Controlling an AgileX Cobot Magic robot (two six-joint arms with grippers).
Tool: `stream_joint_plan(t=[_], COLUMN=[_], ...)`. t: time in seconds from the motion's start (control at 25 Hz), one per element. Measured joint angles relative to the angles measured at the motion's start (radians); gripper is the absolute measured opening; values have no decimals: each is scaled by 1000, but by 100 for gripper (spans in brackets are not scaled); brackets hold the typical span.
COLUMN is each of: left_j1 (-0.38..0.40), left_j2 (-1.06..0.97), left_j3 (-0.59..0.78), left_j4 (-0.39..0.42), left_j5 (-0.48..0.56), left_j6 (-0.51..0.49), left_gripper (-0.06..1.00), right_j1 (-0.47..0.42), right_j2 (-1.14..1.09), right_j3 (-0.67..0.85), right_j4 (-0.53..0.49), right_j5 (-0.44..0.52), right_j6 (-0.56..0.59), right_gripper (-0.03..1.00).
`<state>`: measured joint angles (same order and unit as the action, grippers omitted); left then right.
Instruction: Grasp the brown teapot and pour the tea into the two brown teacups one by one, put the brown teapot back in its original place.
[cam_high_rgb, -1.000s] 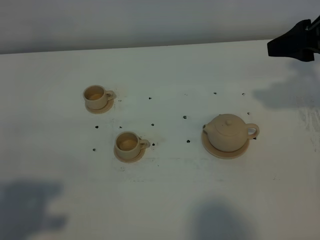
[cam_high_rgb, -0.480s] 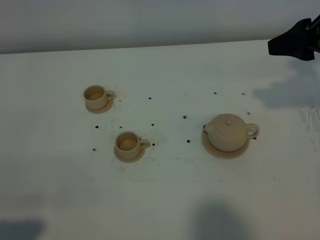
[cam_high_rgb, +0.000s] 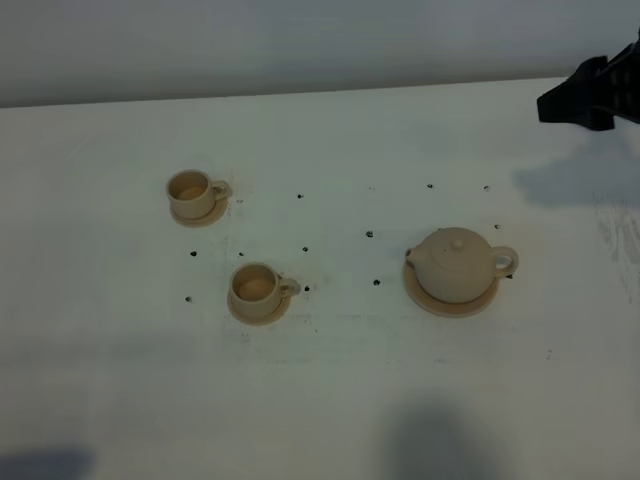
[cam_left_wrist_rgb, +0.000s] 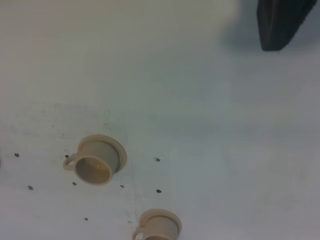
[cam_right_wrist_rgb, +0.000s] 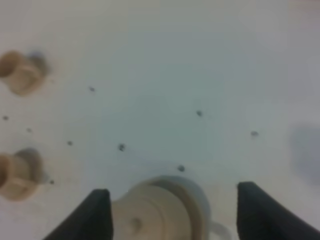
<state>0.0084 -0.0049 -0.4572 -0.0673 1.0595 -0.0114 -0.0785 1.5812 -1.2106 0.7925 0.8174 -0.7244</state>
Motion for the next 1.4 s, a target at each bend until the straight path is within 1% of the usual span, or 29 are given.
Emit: stream_joint_plan(t=[0.28,0.52,0.6,0.88,1.16,1.28,1.4], left_j1=[0,0,0,0,0,0,0], left_j2=[0,0,0,0,0,0,0], left_j3=[1,1,1,1,1,1,1], left_j4=[0,15,17,19,19,19,19], left_j5=[0,1,1,1,1,1,1], left_j6=[0,-8,-9,-9,-9,-9,-9], left_gripper=[44,53,54,54,54,54,54], right_j1=[0,0,0,0,0,0,0], right_j2=[82,84,91,161,169,169,169], right_j3=[0,0,0,-1,-1,-1,-1], right_j4=[-40,-155,-168,-181,-190,-249,-312], right_j5=[-53,-136,-155,-164,-161,-164,-182], right_j6=[9,107,139,194,212,228,276], right_gripper=[54,54,54,54,54,54,54])
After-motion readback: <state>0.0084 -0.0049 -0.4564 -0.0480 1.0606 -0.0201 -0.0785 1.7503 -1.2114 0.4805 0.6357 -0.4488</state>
